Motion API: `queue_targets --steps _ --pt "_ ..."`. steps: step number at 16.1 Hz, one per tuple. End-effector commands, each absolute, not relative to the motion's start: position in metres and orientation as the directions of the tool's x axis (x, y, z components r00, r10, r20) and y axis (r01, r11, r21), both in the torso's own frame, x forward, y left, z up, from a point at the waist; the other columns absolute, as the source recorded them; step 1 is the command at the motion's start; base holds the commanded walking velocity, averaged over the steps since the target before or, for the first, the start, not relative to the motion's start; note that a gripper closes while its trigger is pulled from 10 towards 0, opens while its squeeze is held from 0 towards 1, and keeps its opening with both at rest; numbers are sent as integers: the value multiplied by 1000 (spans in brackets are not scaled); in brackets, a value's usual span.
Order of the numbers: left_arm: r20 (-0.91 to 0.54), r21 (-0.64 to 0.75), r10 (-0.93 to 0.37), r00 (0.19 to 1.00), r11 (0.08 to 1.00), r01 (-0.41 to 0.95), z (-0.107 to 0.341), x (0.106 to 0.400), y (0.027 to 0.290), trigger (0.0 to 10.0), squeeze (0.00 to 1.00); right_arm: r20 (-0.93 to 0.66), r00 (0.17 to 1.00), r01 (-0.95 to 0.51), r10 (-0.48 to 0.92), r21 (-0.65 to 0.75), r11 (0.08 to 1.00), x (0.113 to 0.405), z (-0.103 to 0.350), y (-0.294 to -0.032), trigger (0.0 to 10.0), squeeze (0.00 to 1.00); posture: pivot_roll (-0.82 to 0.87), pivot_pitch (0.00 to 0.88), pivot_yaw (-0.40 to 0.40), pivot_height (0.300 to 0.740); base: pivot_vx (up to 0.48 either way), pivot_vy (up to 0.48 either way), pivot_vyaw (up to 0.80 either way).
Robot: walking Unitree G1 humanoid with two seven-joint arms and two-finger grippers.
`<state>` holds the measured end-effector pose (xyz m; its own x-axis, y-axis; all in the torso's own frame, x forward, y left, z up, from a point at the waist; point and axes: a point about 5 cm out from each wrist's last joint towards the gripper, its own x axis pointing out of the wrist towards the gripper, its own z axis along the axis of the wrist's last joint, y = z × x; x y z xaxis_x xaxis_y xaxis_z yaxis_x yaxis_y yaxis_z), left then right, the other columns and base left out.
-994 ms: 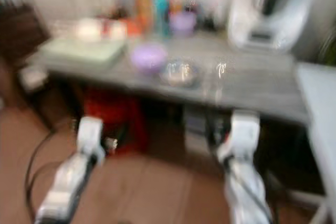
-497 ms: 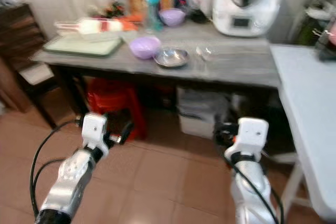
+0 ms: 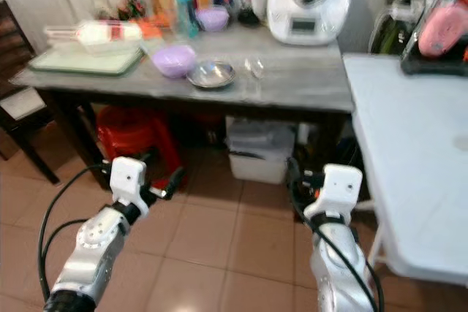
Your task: Setting the table
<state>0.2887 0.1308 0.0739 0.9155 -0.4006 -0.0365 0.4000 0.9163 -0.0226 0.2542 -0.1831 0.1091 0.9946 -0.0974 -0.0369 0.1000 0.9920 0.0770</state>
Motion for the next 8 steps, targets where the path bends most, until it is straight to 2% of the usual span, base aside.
queue_targets --steps 1,3,5,8 --pt "-25 -11 -404 915 915 404 78 290 135 10000 0 -16 996 89 -88 95 992 255 114 -181 10000 0 -89 0 44 740 0 -480 0" --pt "-26 -18 -409 912 912 409 78 291 134 10000 0 -30 996 87 -85 98 991 256 113 -181 10000 0 -91 0 45 740 0 -480 0" --pt "-25 -21 -414 910 910 413 78 291 132 10000 0 -31 996 87 -84 101 991 256 113 -181 10000 0 -91 0 44 740 0 -480 -616" --pt "-24 -22 -417 908 909 417 78 291 132 10000 0 -28 996 86 -84 102 991 256 113 -181 10000 0 -90 0 44 740 0 -480 0"
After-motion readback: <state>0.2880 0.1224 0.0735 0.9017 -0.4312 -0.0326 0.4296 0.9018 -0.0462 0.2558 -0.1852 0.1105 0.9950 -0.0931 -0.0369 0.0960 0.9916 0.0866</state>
